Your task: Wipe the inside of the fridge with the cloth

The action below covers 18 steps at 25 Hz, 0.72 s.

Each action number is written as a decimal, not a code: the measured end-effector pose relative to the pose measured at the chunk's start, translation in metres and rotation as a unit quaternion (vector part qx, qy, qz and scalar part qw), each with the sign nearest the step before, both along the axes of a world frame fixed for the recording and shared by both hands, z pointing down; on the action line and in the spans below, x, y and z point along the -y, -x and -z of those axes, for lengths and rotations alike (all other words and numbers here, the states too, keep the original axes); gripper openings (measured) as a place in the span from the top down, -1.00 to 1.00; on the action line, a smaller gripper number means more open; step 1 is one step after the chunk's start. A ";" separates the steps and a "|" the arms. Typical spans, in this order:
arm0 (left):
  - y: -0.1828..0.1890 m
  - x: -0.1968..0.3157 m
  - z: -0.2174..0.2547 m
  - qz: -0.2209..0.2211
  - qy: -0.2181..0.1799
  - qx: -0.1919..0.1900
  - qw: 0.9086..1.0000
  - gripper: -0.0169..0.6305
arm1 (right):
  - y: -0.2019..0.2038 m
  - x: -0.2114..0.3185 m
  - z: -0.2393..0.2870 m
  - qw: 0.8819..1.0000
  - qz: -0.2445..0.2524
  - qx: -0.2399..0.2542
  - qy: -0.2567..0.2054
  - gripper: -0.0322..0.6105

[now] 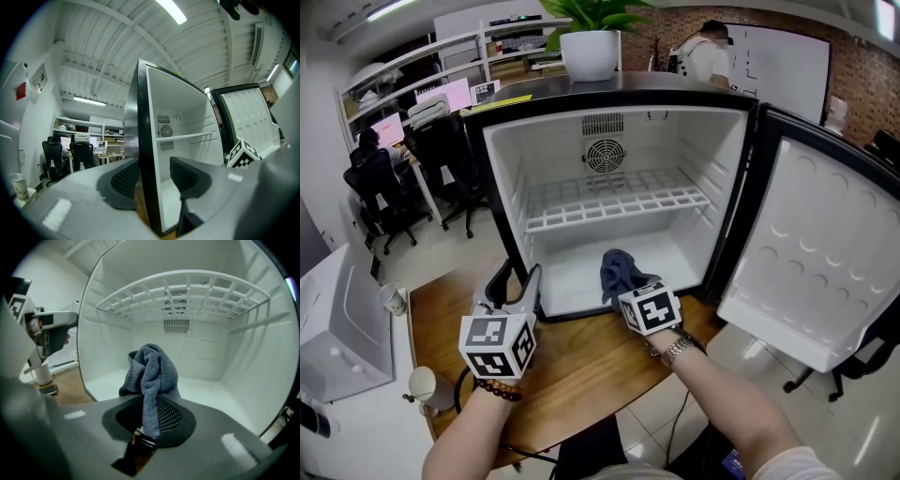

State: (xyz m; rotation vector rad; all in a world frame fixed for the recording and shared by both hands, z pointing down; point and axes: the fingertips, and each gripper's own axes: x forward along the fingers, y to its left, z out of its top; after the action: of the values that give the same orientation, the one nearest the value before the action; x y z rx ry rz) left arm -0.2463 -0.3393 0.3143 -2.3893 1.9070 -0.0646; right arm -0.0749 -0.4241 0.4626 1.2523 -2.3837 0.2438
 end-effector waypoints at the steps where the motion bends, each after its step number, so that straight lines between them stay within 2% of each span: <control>1: 0.000 0.000 0.000 0.000 0.000 0.000 1.000 0.26 | -0.006 0.001 0.000 1.000 -0.006 0.001 0.001 0.71; 18: 0.000 0.000 -0.001 0.003 0.007 -0.003 1.000 0.27 | -0.083 0.015 0.000 0.995 -0.099 0.016 0.016 0.71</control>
State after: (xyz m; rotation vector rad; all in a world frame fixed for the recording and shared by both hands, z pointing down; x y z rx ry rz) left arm -0.2466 -0.3390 0.3148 -2.3961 1.9232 -0.0713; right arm 0.0080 -0.4391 0.4628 1.4822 -2.2731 0.3643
